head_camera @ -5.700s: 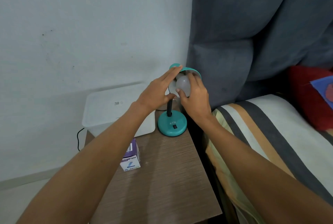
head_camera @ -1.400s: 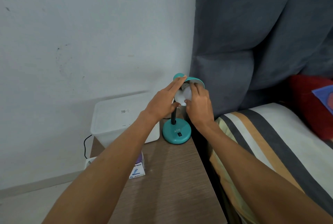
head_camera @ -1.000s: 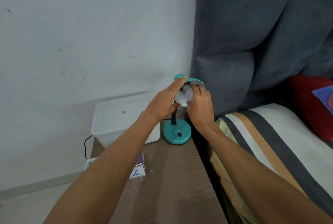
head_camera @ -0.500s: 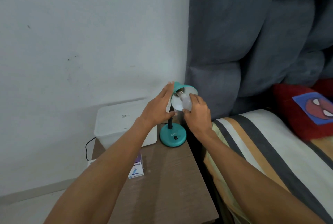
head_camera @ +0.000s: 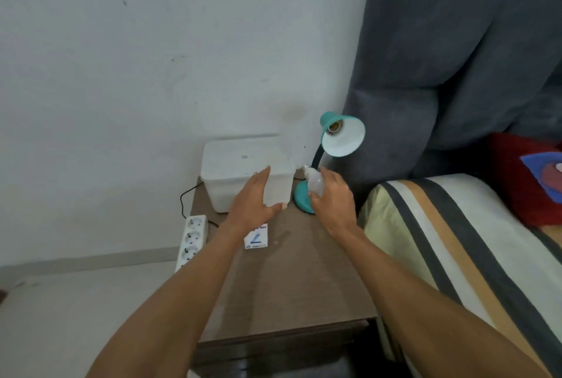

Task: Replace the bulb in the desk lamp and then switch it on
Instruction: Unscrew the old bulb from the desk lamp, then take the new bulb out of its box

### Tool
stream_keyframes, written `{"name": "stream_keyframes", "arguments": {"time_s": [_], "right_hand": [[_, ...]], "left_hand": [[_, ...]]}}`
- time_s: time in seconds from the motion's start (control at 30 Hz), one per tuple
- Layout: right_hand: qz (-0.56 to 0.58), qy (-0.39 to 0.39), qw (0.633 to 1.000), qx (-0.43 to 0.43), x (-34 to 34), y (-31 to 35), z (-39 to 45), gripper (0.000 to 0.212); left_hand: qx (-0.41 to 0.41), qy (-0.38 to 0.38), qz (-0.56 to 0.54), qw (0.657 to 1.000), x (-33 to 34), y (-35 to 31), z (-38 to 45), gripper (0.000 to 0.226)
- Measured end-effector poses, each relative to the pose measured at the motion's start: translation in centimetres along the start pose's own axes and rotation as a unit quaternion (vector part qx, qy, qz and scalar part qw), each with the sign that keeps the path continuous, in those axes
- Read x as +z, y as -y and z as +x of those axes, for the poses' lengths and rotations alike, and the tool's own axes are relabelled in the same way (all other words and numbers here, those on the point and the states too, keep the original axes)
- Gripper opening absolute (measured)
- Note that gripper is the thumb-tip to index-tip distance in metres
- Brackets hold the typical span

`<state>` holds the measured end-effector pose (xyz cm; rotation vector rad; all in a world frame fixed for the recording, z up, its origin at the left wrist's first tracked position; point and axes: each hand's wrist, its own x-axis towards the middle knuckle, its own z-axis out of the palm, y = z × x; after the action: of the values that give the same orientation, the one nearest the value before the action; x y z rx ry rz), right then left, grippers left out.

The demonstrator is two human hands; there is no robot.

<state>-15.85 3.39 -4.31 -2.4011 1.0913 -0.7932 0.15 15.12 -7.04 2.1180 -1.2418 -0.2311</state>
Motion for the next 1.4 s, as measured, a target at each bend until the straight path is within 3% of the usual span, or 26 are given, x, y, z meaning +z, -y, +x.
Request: {"name": "stream_keyframes", "arguments": {"time_s": [0.27, 0.5, 0.73, 0.9, 1.03, 1.17, 1.4], "right_hand": [[-0.046, 0.086, 0.993, 0.068, 7.1, -1.3, -2.6, 0.063], [-0.043, 0.108, 0.985, 0.125, 11.5, -3.5, -2.7, 0.06], [-0.06, 0.119, 0.985, 0.107, 12.2, -4.1, -2.1, 0.061], [0.022, 0.074, 0.997, -0.005, 10.3, -2.2, -0.9, 0.054], [0.057, 0.159, 0.978, -0.127, 8.6, 1.4, 1.0, 0.048], [-0.026, 0.256, 0.939, -0.229, 8.7, 3.1, 1.4, 0.034], [-0.073, 0.298, 0.911, -0.276, 8.6, 3.1, 1.8, 0.036]], "left_hand": [[-0.095, -0.026, -0.078, 0.992, 3.5, 5.5, -2.3, 0.119], [-0.089, -0.061, -0.129, 0.986, 5.0, 7.5, -2.8, 0.098], [-0.088, -0.06, -0.162, 0.981, 5.6, 7.9, -3.3, 0.109], [-0.11, -0.034, -0.197, 0.974, 5.6, 7.7, -3.4, 0.123], [-0.117, -0.03, -0.195, 0.973, 5.7, 8.0, -3.5, 0.129], [-0.12, -0.033, -0.203, 0.971, 5.9, 8.2, -3.5, 0.128], [-0.122, -0.024, -0.238, 0.963, 6.3, 8.5, -3.3, 0.13]]}}
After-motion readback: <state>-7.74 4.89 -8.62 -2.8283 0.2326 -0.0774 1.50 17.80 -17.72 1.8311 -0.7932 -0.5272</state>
